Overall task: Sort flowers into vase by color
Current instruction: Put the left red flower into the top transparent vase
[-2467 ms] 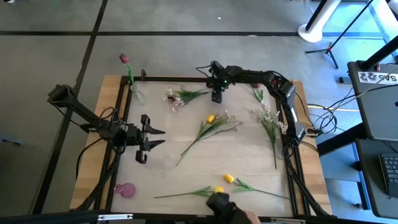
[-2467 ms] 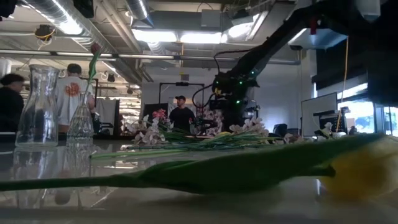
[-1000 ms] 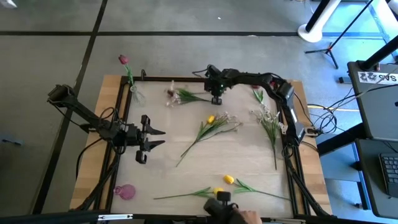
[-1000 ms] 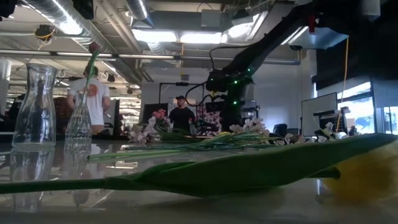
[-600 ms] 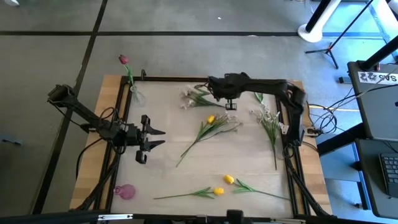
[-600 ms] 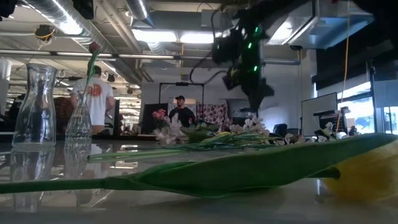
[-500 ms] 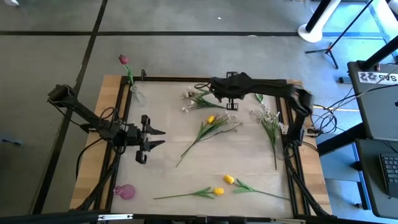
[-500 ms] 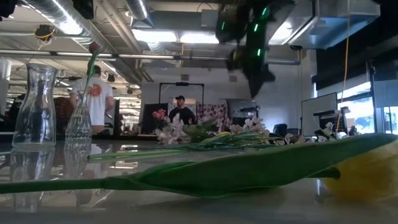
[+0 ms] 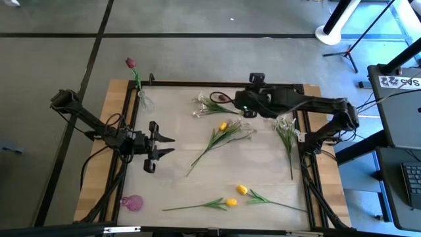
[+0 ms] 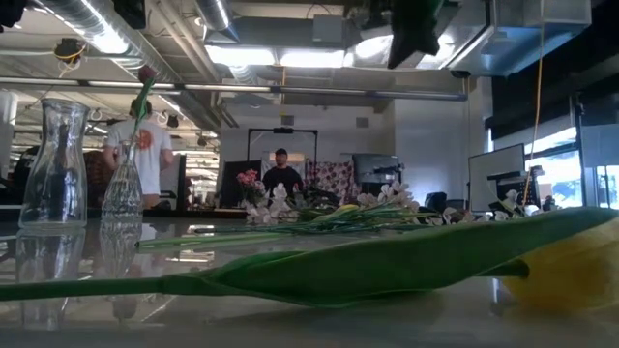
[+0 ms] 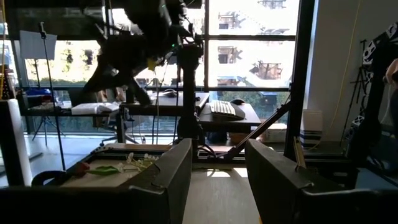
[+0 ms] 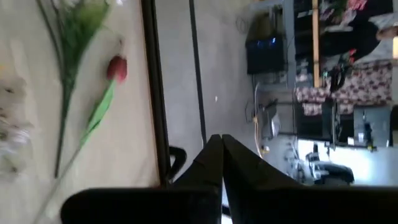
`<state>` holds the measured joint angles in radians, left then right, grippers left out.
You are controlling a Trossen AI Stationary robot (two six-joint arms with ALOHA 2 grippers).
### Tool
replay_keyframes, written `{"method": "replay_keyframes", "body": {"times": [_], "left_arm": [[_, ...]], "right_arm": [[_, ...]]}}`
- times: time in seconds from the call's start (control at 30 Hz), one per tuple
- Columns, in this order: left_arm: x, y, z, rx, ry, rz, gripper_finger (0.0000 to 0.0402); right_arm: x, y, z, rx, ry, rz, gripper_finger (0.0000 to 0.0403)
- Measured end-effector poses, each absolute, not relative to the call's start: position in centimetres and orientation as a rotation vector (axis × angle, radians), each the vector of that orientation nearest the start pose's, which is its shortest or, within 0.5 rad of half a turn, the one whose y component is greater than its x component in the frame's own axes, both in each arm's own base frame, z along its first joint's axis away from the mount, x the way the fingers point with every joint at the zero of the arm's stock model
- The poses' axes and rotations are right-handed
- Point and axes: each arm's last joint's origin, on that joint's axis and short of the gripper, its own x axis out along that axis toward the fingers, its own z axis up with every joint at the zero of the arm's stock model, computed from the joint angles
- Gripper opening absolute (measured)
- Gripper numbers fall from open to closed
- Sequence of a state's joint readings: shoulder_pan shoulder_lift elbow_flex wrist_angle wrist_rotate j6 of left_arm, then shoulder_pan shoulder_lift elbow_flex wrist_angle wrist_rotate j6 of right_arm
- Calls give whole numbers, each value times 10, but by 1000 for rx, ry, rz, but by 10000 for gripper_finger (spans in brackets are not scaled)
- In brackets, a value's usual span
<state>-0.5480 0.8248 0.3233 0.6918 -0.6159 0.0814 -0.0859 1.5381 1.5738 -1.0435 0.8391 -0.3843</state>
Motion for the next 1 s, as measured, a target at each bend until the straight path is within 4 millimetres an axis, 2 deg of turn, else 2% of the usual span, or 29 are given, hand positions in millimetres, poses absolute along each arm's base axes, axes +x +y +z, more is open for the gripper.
{"method": "replay_keyframes", "body": {"times": [0.1,0.17,0.3,0.37,0.47,0.63,0.73,0.87,1.0], "left_arm": [[157,-76,250,-24,-156,74,146],[157,-76,250,-24,-156,74,146],[157,-77,249,-23,-156,74,146],[157,-77,250,-23,-156,72,146],[157,-77,250,-23,-156,69,146],[157,-77,249,-21,-155,69,146],[158,-75,250,-1,-158,79,146],[160,-71,252,0,-174,104,146],[162,-68,252,4,-184,85,146]], "right_arm": [[296,-40,364,-677,1104,-636,5],[295,-39,362,-589,1095,-572,5],[301,-52,349,-358,1065,-389,7],[304,-67,332,-289,1062,-340,19],[304,-96,302,-196,1018,-310,61],[283,-151,239,-49,985,-385,151],[269,-175,200,41,995,-401,186],[263,-194,159,117,1034,-404,197],[269,-197,138,166,1044,-338,187]]}}
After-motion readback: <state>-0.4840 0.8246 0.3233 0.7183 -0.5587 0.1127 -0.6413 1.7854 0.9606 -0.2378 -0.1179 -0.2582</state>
